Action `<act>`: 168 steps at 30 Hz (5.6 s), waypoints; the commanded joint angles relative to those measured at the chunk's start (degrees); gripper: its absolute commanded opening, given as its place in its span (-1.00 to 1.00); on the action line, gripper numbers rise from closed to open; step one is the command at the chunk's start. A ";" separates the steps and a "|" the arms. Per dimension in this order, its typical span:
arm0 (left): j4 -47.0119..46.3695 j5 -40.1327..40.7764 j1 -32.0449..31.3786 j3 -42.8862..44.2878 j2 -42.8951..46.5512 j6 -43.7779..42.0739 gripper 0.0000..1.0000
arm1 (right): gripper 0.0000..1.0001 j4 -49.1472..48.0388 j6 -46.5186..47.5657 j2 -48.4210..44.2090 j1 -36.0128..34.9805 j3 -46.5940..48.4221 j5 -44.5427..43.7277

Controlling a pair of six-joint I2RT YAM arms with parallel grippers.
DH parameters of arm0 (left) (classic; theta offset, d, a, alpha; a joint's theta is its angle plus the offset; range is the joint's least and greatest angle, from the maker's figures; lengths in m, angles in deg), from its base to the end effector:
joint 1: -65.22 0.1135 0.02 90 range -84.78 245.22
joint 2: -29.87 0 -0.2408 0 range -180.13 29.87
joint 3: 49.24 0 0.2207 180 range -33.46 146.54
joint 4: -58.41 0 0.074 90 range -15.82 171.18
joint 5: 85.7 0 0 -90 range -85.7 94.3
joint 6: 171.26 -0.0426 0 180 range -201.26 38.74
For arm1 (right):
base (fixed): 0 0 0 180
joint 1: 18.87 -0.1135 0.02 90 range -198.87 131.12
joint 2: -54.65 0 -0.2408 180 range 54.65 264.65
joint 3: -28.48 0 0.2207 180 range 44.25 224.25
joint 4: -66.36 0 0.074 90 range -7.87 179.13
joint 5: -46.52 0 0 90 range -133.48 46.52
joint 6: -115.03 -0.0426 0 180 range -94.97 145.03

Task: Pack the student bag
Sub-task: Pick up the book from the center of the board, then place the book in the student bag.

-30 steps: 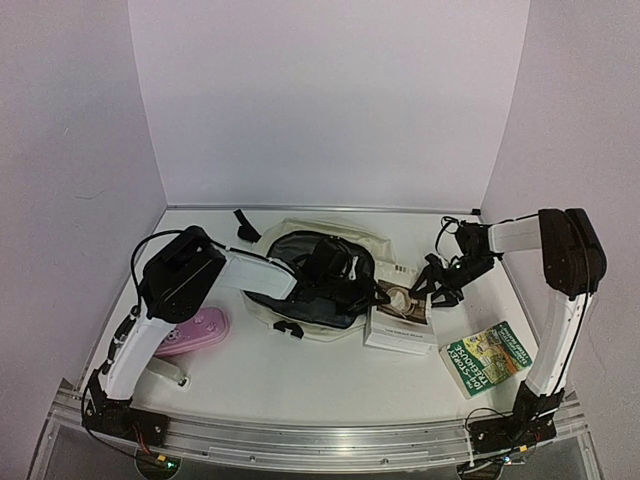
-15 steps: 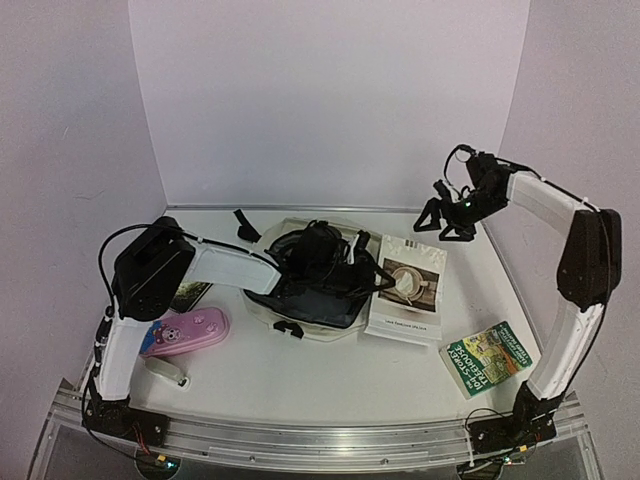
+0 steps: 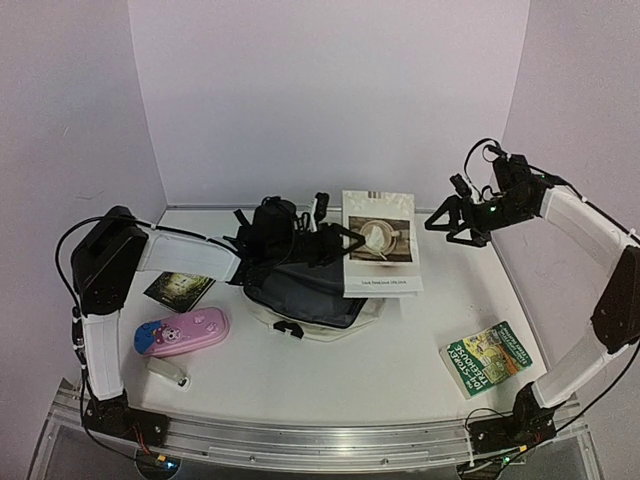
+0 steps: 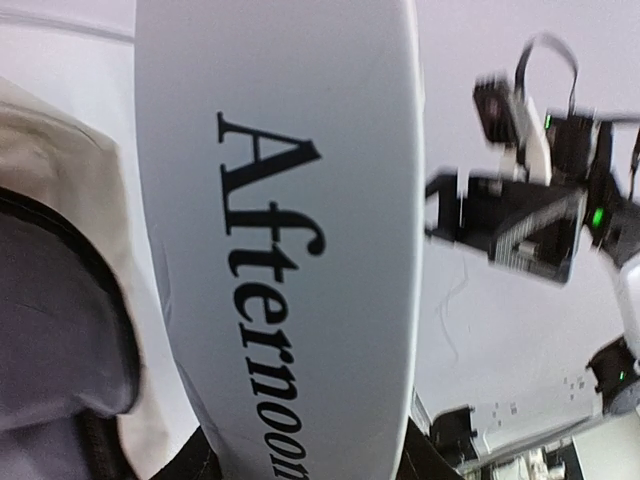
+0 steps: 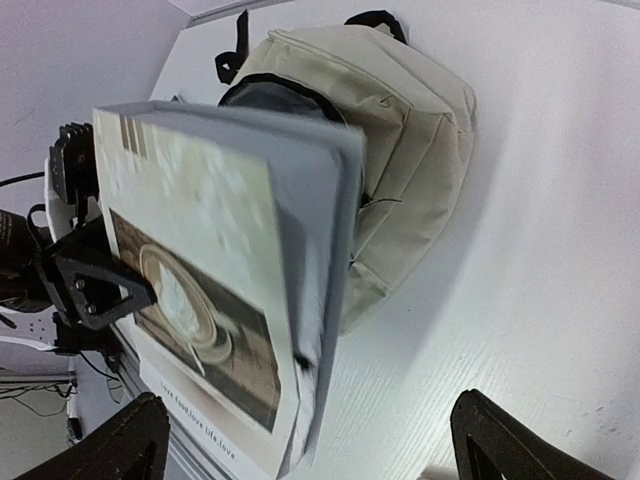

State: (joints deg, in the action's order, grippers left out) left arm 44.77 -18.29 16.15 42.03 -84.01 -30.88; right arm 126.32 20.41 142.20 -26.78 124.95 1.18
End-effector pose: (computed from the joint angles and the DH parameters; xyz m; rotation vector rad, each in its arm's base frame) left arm 0.2714 -0.3380 0.2312 0.3154 1.9844 -1.5471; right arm 0.2864 0.0700 0.3072 -0.4093 2.3423 1.0516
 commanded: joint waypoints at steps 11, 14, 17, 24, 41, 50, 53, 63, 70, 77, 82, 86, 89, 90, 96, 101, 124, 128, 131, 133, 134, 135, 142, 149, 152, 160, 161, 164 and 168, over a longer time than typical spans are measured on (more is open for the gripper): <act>-31.70 19.31 3.32 -12.10 11.55 5.71 -0.94 | 0.97 -28.58 -20.51 1.35 -11.16 -6.31 9.77; -34.97 20.96 3.35 -12.95 10.71 7.30 -0.93 | 0.97 -33.85 -23.12 1.20 -13.08 -6.28 9.24; -39.00 20.63 3.28 -13.27 9.37 8.68 -0.91 | 0.97 -36.21 -24.20 1.90 -14.76 -5.33 7.61; -47.49 20.21 2.68 -12.99 4.65 13.01 -0.86 | 0.97 -44.05 -30.21 5.93 -16.98 -5.06 4.99; -44.77 19.14 0.87 -13.14 3.40 13.30 -0.43 | -0.23 -50.67 -33.79 7.17 -17.37 -3.68 4.41; -13.53 8.92 1.29 -17.23 16.52 -0.52 0.76 | -0.70 -40.41 -24.70 3.92 -16.68 -3.68 12.31; -1.91 4.81 2.12 -21.04 23.36 -5.91 0.96 | -0.78 -29.75 -15.06 1.78 -16.65 -3.77 12.59; 25.15 -9.07 5.83 -26.86 39.87 -16.25 0.99 | -0.86 0.15 13.85 -3.02 -16.79 -6.42 15.36; 27.55 -13.25 6.27 -26.40 40.31 -18.31 0.99 | -0.96 13.13 25.82 -2.14 -19.55 -4.93 17.79; 14.39 -25.60 6.20 -27.00 33.33 -12.85 0.99 | -0.96 16.72 28.90 -0.44 -22.20 -2.88 18.32; 6.96 -29.64 4.90 -27.90 31.72 -10.58 0.94 | -0.97 17.51 29.53 1.77 -23.30 -1.22 18.13; 5.73 -30.86 3.21 -27.77 31.05 -11.19 0.79 | -0.97 18.08 29.98 3.38 -23.40 0.85 18.60; 2.72 -32.37 3.07 -28.58 30.18 -9.51 0.57 | -0.97 18.40 29.93 4.71 -23.39 2.56 18.95; 1.98 -32.55 3.02 -28.89 29.99 -9.15 0.49 | -0.97 18.53 29.93 5.06 -23.37 3.14 19.05; -4.57 -32.11 3.02 -32.20 30.32 -5.19 0.01 | -0.97 19.32 30.25 7.11 -23.42 6.02 19.19; -5.39 -28.21 3.21 -33.54 31.48 -3.58 -0.43 | -0.45 19.82 28.99 9.65 -23.31 10.56 16.18; 32.41 40.18 6.51 -44.01 68.56 18.13 -0.99 | 0.01 -1.23 20.10 29.29 -30.94 31.78 -35.06; 36.47 42.05 6.53 -44.09 70.66 19.80 -0.99 | -0.05 -4.89 23.77 35.39 -36.09 33.22 -44.31; 36.44 42.34 6.50 -45.08 71.76 21.00 -0.99 | -0.06 -6.68 25.06 39.48 -38.00 35.59 -47.70; 36.50 42.51 6.52 -45.73 72.73 21.69 -1.00 | -0.05 -7.76 25.84 42.29 -39.04 37.24 -49.39; 36.73 42.67 6.52 -45.99 73.22 22.01 -1.00 | -0.04 -8.22 26.12 43.24 -39.45 37.94 -49.76; 36.99 42.84 6.52 -46.24 73.73 22.39 -0.99 | -0.04 -8.66 26.43 44.24 -39.75 38.52 -50.21; 37.66 43.26 6.53 -47.21 75.58 23.36 -1.00 | -0.03 -10.91 28.58 49.61 -40.22 40.03 -54.42; 35.99 41.69 6.54 -47.72 73.67 23.71 -1.00 | -0.01 -13.17 30.68 51.30 -40.19 37.22 -57.24; 35.86 41.29 6.50 -48.02 73.37 24.03 -1.00 | -0.04 -14.56 31.41 52.56 -40.18 36.55 -60.31; 36.43 41.46 6.53 -49.06 74.65 24.70 -1.00 | 0.10 -15.01 28.16 49.07 -40.21 34.29 -57.53; 36.34 41.50 6.54 -49.23 74.68 24.74 -1.00 | 0.11 -14.87 27.95 48.42 -40.26 34.27 -56.97; 35.92 41.48 6.52 -49.47 74.39 24.82 -0.99 | 0.15 -14.06 26.56 46.24 -40.34 34.26 -55.14; 35.65 41.77 6.53 -49.55 73.92 24.65 -0.99 | 0.22 -12.25 24.14 43.69 -41.10 33.58 -50.32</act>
State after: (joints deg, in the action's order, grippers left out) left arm 83.72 22.54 22.54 -7.79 -10.30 -6.21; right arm 112.35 47.75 192.51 -67.03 159.27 -54.19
